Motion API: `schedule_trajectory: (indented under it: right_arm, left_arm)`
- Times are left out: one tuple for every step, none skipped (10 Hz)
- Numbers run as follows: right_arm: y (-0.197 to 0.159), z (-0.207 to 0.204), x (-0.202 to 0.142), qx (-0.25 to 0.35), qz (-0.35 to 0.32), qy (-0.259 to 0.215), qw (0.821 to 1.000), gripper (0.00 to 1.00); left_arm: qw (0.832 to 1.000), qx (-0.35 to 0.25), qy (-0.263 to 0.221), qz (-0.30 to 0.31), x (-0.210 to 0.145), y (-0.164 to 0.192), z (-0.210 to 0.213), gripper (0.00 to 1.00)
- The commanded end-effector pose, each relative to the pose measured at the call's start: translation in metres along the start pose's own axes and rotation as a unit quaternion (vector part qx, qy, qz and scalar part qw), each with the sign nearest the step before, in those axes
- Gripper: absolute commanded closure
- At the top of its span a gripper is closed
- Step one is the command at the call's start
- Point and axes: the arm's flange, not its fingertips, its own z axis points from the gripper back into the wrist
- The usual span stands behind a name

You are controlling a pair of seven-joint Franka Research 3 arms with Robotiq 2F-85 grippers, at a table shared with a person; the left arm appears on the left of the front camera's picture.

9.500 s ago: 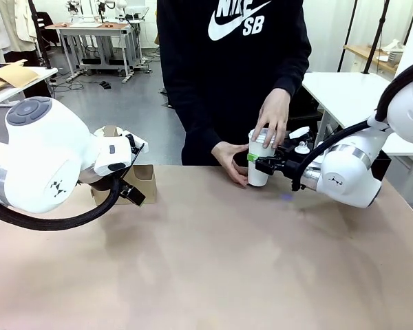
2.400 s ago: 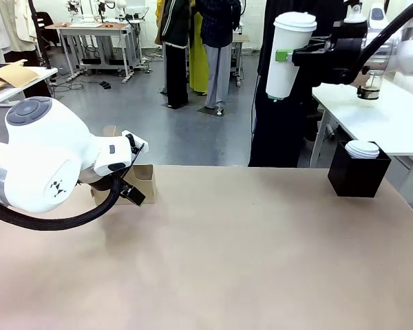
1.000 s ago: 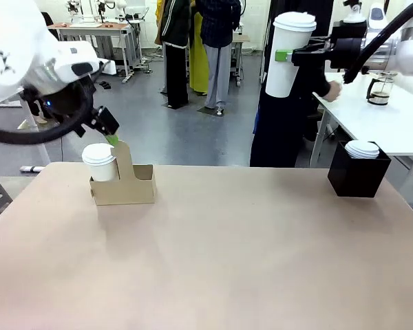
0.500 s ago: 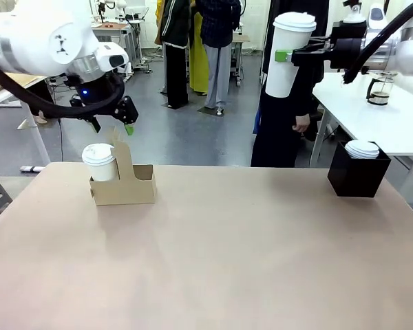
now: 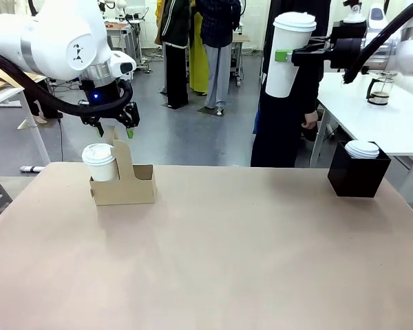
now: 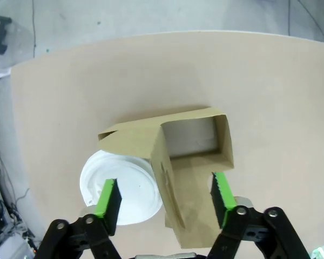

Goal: Pour a drink into a cup and package it in a carrier.
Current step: Position the Cup Carrier in the center of the table.

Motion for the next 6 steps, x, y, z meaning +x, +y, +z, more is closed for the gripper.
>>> schedule_trajectory:
  right_arm:
    - [0.0001,-0.0010,0.0027,-0.008,0.011,-0.005,1.000,0.19]
    - [0.0001,-0.0010,0.0027,-0.008,0.011,-0.005,1.000,0.19]
    - [0.0001,-0.0010,0.0027,-0.008,0.011,-0.005,1.000,0.19]
    - [0.0001,-0.0010,0.0027,-0.008,0.011,-0.005,1.000,0.19]
    - [0.0001,-0.0010,0.0027,-0.008,0.011,-0.005,1.000,0.19]
    - [0.0001,-0.0010,0.0027,-0.008,0.011,-0.005,1.000,0.19]
  left_arm:
    - [0.999,0.028,0.011,0.016,0.0026,0.0006,0.0049,0.83]
    - [0.999,0.024,0.012,0.017,0.0028,0.0010,0.0038,1.00]
    - [0.999,0.022,0.014,0.019,0.0036,0.0026,0.0020,1.00]
    - [0.999,0.018,0.017,0.021,0.0038,0.0025,0.0005,1.00]
    - [1.000,0.015,0.018,0.020,0.0033,0.0015,-0.0012,0.94]
    - [1.000,0.009,0.018,0.020,0.0032,-0.0001,-0.0021,1.00]
